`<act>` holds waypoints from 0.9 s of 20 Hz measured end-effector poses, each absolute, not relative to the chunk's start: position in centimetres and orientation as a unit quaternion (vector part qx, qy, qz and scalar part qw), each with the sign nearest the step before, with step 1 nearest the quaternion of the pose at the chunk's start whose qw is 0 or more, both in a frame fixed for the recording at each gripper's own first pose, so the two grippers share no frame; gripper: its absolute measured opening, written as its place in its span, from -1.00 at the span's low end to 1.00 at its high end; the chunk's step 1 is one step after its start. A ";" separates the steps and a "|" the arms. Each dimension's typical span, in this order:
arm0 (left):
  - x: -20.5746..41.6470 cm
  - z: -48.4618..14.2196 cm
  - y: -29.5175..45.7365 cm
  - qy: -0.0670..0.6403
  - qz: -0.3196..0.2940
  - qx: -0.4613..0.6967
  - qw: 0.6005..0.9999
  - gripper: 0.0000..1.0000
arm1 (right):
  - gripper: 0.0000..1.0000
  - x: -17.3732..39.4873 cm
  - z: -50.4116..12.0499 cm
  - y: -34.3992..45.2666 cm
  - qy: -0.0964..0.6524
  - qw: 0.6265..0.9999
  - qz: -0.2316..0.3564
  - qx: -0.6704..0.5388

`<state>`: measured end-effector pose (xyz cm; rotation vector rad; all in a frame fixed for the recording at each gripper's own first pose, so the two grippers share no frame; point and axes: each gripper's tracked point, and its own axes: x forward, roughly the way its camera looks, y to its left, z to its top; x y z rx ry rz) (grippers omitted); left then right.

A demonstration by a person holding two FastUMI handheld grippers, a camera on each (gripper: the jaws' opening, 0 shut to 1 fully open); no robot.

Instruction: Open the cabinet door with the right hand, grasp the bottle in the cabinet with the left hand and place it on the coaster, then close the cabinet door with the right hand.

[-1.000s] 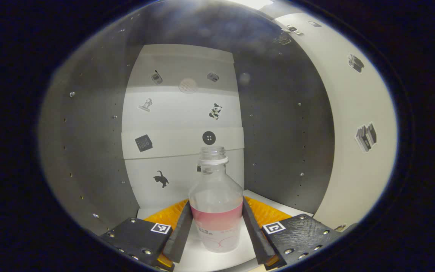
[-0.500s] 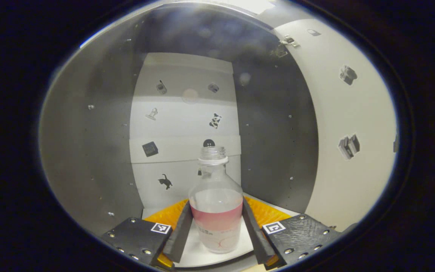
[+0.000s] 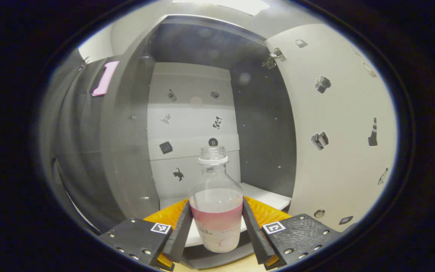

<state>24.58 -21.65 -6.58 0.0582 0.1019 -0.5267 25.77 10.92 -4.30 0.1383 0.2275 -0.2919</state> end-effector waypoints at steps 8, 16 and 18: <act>18.8 -10.5 -11.9 0.081 -0.180 0.030 0.980 0.43 | 0.83 23.6 -3.2 11.1 0.105 0.982 -0.154 0.042; 14.5 -17.0 -1.7 0.087 -0.075 0.020 0.993 0.46 | 0.84 22.0 -2.6 12.4 0.086 0.984 -0.132 0.078; 13.4 -19.2 0.2 0.090 -0.058 0.031 0.994 0.43 | 0.84 21.6 -2.4 12.4 0.078 0.986 -0.135 0.063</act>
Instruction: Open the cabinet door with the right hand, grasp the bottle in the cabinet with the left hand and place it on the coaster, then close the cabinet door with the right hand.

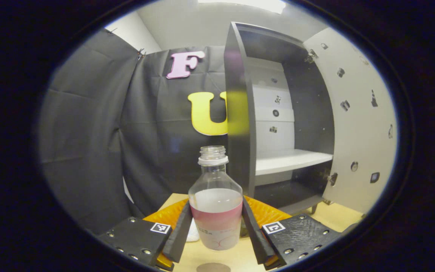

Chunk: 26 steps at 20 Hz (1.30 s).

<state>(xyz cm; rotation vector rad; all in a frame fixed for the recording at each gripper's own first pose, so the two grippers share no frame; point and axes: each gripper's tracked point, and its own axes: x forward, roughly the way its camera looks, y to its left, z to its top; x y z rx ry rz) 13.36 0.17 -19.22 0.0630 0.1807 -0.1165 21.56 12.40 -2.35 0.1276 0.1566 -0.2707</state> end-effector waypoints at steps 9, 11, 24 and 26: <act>9.2 -30.5 3.0 0.121 -0.025 0.027 0.992 0.45 | 0.84 20.4 -1.5 12.9 0.055 0.985 -0.153 0.061; 8.7 -32.8 3.1 0.129 -0.022 0.032 0.991 0.45 | 0.69 20.0 -1.9 13.0 0.057 0.984 -0.161 0.056; 6.4 -39.7 2.9 0.153 -0.019 0.035 0.987 0.48 | 0.69 18.0 -2.8 13.0 0.077 0.978 -0.193 0.022; 5.8 -39.8 2.8 0.159 -0.013 0.036 0.987 0.53 | 0.70 18.7 -3.3 12.2 0.078 0.978 -0.192 0.026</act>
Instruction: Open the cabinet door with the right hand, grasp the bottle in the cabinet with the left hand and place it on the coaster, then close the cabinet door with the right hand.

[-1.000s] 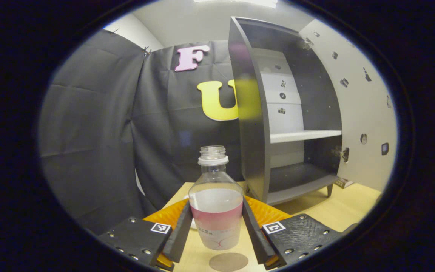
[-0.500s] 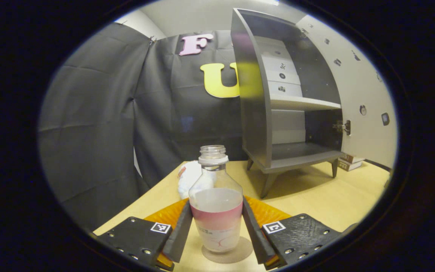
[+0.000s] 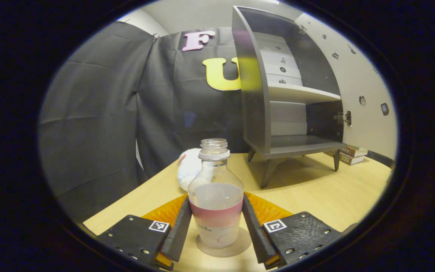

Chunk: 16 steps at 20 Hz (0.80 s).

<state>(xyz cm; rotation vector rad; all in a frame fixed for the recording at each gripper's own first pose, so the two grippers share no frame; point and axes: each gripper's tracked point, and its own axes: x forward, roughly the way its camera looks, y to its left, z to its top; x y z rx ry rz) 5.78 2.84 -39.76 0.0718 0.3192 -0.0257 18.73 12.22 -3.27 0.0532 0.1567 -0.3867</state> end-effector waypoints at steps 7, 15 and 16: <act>5.6 -39.3 3.1 0.182 0.007 0.037 0.983 0.58 | 0.70 17.9 -6.3 8.8 0.109 0.974 -0.199 0.007; 4.7 -32.6 3.3 0.154 0.027 0.036 0.987 0.73 | 0.84 16.1 -11.0 5.5 0.149 0.964 -0.211 0.062; 4.3 -31.6 3.3 0.151 0.032 0.037 0.987 0.73 | 0.84 16.0 -11.2 5.2 0.147 0.964 -0.212 0.065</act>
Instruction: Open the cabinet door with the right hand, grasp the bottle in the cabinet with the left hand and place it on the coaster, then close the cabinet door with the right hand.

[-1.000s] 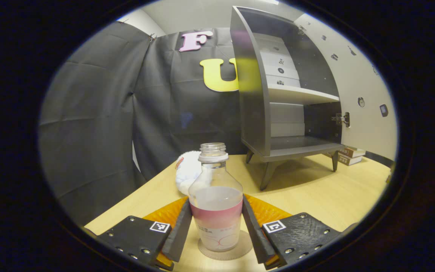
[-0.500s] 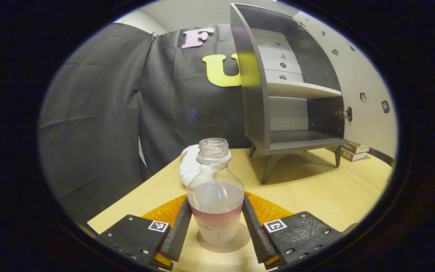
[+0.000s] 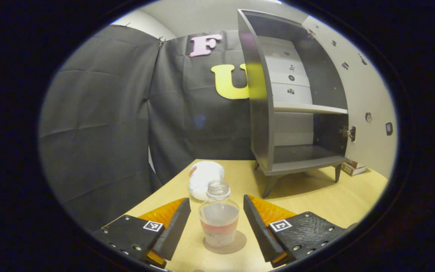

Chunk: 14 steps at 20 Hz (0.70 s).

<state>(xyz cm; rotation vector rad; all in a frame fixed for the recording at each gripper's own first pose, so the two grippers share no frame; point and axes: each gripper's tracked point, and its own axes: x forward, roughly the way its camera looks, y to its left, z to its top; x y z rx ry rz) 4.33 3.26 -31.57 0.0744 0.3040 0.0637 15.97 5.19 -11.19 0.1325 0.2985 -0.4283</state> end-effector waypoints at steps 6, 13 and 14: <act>2.1 -24.3 2.6 0.142 0.056 0.052 0.987 0.69 | 0.84 15.5 -10.3 4.3 0.118 0.971 -0.207 0.035; 1.8 -12.6 -1.5 0.117 0.045 0.078 0.989 0.70 | 0.84 15.5 -6.7 5.8 0.067 0.982 -0.168 0.063; 1.7 -11.1 -2.5 0.113 0.036 0.073 0.990 0.70 | 0.84 18.2 -6.3 6.6 0.059 0.983 -0.162 0.059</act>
